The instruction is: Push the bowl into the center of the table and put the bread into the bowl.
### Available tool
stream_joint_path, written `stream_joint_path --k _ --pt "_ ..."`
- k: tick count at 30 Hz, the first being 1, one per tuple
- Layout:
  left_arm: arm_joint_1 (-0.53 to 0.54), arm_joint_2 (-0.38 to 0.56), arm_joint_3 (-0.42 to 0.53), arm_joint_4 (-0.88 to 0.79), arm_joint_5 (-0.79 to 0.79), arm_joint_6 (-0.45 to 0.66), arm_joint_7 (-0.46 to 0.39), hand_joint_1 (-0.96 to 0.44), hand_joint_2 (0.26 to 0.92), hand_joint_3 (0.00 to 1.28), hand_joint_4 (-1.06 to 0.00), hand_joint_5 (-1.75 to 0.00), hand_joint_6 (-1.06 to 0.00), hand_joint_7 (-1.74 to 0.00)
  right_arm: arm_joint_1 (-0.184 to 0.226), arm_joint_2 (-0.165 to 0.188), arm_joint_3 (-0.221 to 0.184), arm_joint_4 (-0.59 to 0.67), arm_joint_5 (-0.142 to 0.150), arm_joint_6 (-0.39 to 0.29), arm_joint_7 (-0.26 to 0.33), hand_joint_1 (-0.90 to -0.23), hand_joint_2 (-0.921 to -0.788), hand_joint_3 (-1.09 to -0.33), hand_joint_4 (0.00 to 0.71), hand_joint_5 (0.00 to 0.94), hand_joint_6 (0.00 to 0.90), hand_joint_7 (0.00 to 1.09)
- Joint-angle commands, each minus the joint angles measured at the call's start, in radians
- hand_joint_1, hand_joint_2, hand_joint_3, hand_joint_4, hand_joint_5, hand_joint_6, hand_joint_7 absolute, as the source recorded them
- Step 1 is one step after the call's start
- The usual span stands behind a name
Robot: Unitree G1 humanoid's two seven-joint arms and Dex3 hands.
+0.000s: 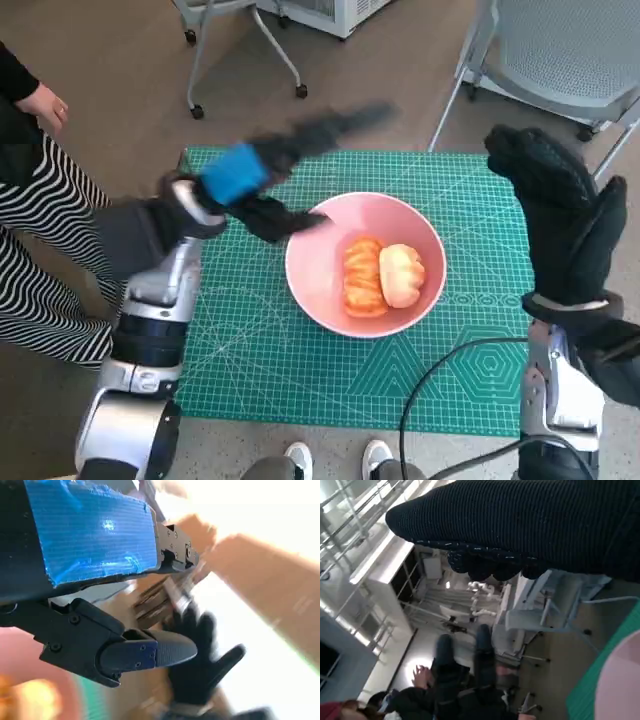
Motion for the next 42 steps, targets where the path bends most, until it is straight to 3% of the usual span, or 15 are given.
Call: stream_joint_path --k 1,5,19,33,37,42 --pt "0.046 -0.085 0.055 -0.064 -0.077 0.045 0.093 -0.82 0.921 0.62 -0.12 -0.05 -0.06 -0.46 -0.034 -0.001 0.01 0.007 -0.011 0.021 -0.008 -0.691 -0.921 -0.708 0.199 0.0 0.125 0.53" --pt "0.065 -0.138 0.084 -0.055 -0.096 0.011 0.138 -0.77 0.921 0.64 -0.11 -0.06 -0.01 -0.57 -0.061 0.001 0.013 0.025 -0.009 0.019 -0.01 -0.695 -0.921 -0.708 0.2 0.001 0.135 0.53" --pt "0.121 -0.173 0.095 -0.06 -0.069 -0.021 0.16 -0.76 0.921 0.5 -0.15 -0.09 0.0 -0.55 -0.112 0.014 0.033 0.052 -0.023 0.015 -0.019 -0.706 -0.921 -0.657 0.219 0.008 0.157 0.55" --pt "0.147 -0.193 0.063 -0.081 -0.051 -0.05 0.142 -0.75 0.921 0.51 -0.14 -0.11 0.0 -0.57 -0.098 0.009 0.03 0.113 -0.019 -0.039 0.003 -0.707 -0.921 -0.656 0.219 0.005 0.138 0.54" --pt "0.139 -0.199 0.058 -0.06 -0.039 -0.08 0.139 -0.75 0.921 0.52 -0.03 -0.32 0.0 -0.56 -0.095 0.006 0.026 0.128 -0.014 -0.05 0.009 -0.702 -0.921 -0.652 0.219 0.005 0.137 0.54" --pt "0.13 -0.206 0.056 -0.046 -0.034 -0.097 0.137 -0.75 0.921 0.5 0.0 -0.37 0.0 -0.56 -0.092 0.006 0.021 0.146 -0.012 -0.066 0.014 -0.694 -0.921 -0.648 0.22 0.005 0.144 0.55"
